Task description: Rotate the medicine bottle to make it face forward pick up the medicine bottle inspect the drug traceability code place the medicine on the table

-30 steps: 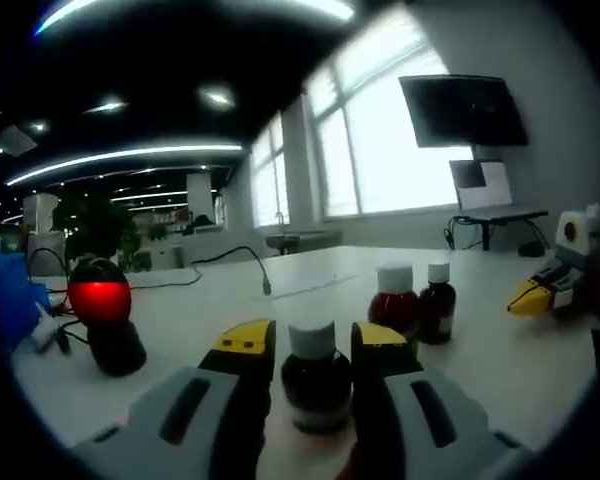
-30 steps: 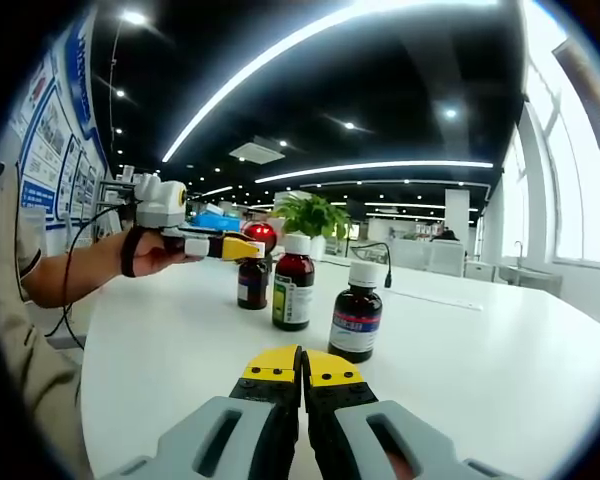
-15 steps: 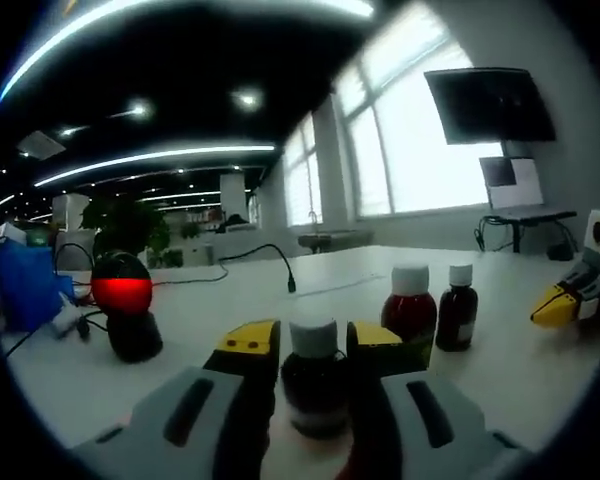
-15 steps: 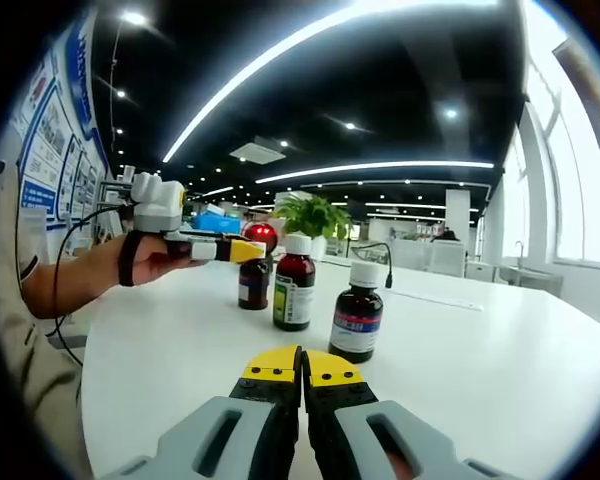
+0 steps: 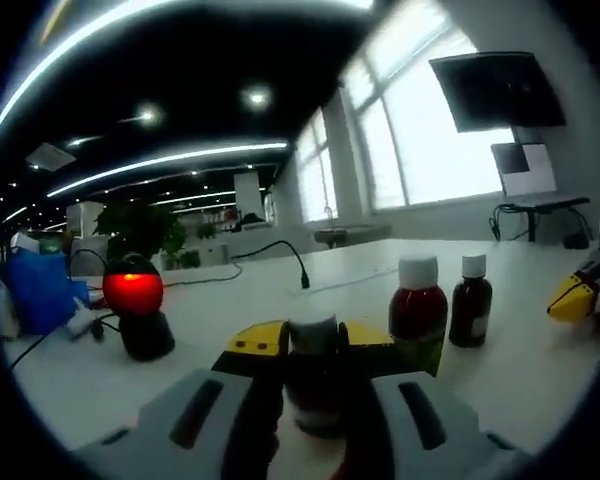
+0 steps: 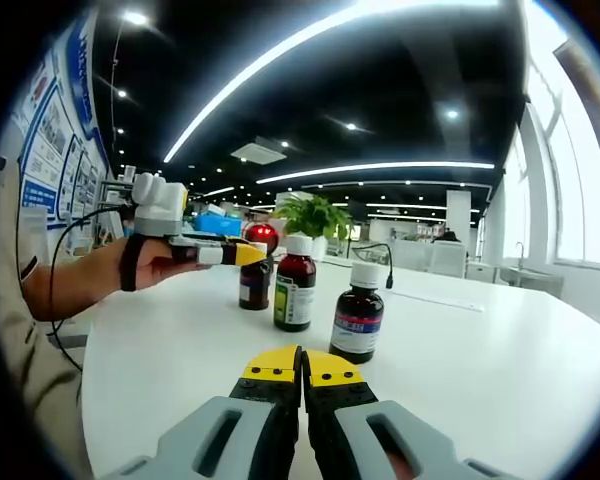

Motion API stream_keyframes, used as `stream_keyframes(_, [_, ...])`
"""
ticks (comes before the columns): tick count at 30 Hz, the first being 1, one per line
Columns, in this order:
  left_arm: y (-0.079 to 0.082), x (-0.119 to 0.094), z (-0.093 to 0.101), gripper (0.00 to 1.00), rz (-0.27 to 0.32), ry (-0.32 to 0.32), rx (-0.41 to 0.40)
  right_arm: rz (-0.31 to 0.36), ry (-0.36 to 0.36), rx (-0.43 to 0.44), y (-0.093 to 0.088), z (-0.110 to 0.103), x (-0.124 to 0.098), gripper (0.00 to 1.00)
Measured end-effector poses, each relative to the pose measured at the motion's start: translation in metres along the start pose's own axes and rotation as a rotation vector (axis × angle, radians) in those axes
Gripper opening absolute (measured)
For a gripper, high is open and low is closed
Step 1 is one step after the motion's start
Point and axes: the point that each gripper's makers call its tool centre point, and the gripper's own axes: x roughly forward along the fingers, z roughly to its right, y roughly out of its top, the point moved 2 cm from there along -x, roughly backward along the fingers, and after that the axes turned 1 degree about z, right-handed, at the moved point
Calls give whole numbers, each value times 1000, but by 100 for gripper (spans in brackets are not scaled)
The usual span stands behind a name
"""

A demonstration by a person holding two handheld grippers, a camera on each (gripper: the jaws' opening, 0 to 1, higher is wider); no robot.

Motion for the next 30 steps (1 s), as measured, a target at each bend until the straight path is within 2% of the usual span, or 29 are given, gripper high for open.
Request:
stream_keyframes(7, [0,-1,-3,12,-1,-4,-23,1,0,-2,0,0,0,0])
stream_keyframes(18, [-1,-1,-5,11,-7,-61,-55,2,-2,-4,0,0,0,0])
stream_keyframes(30, [-1,-2,-4,12,-23,-137,-47,-3,7,-8,0,-2,0,0])
